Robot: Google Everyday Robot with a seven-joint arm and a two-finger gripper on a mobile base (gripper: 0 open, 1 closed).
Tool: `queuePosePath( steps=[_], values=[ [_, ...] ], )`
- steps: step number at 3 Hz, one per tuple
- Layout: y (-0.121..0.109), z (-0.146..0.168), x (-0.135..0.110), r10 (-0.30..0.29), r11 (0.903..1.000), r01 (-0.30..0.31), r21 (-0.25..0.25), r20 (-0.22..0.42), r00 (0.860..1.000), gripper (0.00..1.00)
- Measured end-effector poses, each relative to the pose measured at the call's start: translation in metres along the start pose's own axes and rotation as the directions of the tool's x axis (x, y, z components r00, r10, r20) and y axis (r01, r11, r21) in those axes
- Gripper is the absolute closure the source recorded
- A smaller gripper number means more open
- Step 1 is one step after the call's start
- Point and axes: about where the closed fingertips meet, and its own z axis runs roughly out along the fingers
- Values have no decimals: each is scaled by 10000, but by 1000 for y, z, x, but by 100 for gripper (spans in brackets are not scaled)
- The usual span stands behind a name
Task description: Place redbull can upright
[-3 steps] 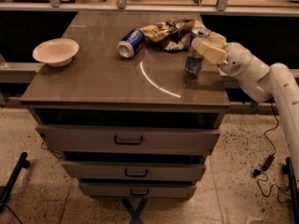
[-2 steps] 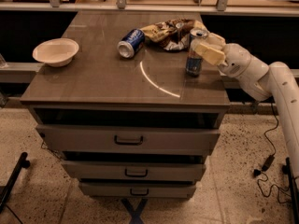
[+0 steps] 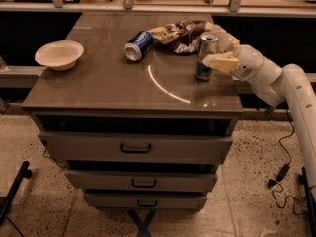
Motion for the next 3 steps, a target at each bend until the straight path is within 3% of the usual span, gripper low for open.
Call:
queuePosePath(
  steps=[1, 2, 3],
  values=[
    [0, 1, 0, 6, 10000, -6, -25, -11, 10000, 0],
    [-5, 1, -17, -353, 9993, 351, -122, -131, 9993, 0],
    [-17, -5, -63, -1321, 9911, 1312, -237, -426, 9903, 0]
  ],
)
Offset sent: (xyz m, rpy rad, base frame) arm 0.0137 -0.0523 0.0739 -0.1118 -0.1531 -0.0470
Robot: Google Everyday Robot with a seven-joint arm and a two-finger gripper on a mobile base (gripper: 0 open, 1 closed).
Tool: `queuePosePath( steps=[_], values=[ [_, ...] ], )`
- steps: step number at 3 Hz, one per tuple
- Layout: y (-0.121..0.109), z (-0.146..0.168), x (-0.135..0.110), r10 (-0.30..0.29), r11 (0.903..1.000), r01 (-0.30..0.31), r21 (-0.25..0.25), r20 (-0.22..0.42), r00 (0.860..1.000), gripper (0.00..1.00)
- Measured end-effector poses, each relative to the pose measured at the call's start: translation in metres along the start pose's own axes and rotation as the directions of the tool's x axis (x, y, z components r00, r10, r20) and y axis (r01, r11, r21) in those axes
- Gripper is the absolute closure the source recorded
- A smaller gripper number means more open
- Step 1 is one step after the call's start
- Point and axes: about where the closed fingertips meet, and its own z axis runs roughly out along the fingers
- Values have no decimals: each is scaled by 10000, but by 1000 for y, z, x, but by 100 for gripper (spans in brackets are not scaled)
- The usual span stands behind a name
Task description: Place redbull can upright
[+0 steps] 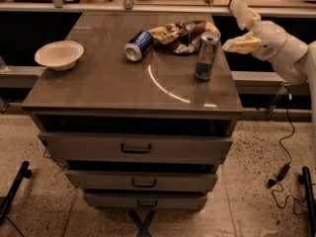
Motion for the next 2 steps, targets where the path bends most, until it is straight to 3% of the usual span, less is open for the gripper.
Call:
queuePosePath(
  steps=[1, 2],
  values=[
    [-13, -10, -38, -767, 9970, 768, 18, -359, 9964, 0],
    [-13, -10, -38, -767, 9970, 768, 17, -359, 9964, 0]
  ],
)
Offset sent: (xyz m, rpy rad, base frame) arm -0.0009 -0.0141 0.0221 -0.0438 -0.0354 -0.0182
